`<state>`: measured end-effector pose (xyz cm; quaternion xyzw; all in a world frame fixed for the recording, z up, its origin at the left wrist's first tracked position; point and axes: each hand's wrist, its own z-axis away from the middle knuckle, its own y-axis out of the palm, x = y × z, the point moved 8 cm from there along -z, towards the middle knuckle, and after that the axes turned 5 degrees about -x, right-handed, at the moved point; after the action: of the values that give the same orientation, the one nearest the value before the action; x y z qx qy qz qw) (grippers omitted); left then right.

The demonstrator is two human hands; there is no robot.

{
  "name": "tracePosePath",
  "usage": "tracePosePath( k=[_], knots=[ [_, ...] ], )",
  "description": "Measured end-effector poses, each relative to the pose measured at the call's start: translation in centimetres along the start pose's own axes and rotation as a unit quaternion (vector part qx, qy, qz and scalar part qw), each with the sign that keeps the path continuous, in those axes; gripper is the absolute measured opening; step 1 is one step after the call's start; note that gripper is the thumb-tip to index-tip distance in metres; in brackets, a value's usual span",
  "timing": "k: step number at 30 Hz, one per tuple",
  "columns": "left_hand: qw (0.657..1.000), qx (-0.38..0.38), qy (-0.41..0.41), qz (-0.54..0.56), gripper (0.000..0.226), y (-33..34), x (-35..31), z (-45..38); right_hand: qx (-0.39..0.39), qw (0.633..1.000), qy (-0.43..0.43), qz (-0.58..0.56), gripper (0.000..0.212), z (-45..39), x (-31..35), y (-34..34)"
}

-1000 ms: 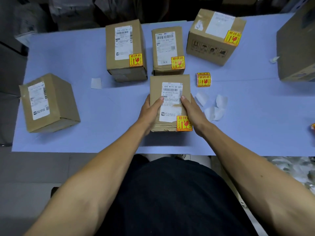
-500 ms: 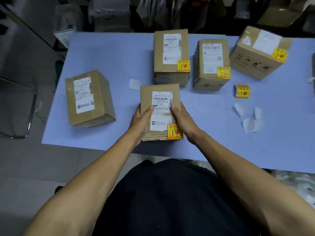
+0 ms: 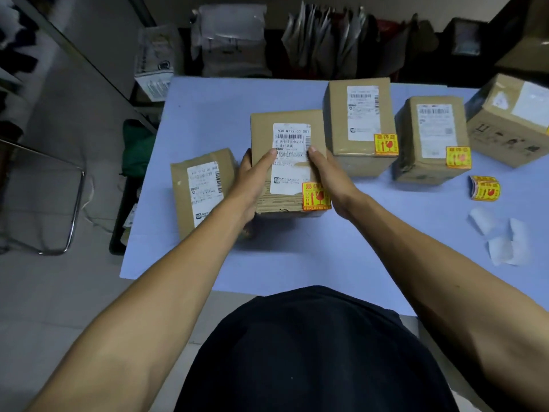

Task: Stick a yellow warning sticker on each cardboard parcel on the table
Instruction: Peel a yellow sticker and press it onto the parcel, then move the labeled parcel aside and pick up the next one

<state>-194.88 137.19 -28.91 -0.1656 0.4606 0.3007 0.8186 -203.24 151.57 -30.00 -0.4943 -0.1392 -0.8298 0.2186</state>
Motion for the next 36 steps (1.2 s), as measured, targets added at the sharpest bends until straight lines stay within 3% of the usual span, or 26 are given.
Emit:
tracePosePath(
  k=[5,8,15,20,24,27,30,33,36],
  knots=[
    [0.999,0.017,-0.012,-0.035,0.037,0.2,-2.9,-5.0,-0.025,0.999,0.023,0.004,0.054,-4.6,1.6,0.8],
    [0.998,0.026,-0.032,-0.055,0.036,0.4,-3.0,-7.4,-0.037,0.998,0.048,0.008,0.049,-6.7,1.5,0.9],
    [0.992,-0.018,-0.034,-0.119,0.038,0.6,-1.7,-11.0,-0.129,0.987,0.083,0.037,0.046,-9.1,0.8,0.4],
    [0.987,-0.027,-0.015,-0.158,0.031,0.2,-1.0,-11.3,-0.097,0.991,0.067,0.063,0.046,-9.1,0.3,0.2],
    [0.978,-0.031,-0.012,-0.205,0.044,0.2,-1.6,-11.1,-0.077,0.991,0.067,0.081,0.051,-9.0,0.7,0.4],
    [0.954,-0.072,0.029,-0.289,0.045,0.0,-3.3,-10.4,-0.099,0.983,0.075,0.133,0.052,-8.5,1.6,0.3],
    [0.93,-0.075,0.076,-0.351,0.058,0.2,-5.5,-9.4,-0.129,0.956,-0.006,0.265,0.044,-7.5,4.3,-0.1],
    [0.838,-0.039,0.185,-0.512,0.067,0.3,-7.5,-7.2,-0.122,0.909,-0.121,0.38,0.035,-5.7,7.0,0.4],
    [0.751,-0.021,0.263,-0.605,0.068,-0.8,-8.2,-4.2,-0.085,0.846,-0.192,0.491,0.045,-3.4,7.8,1.8]
  ],
)
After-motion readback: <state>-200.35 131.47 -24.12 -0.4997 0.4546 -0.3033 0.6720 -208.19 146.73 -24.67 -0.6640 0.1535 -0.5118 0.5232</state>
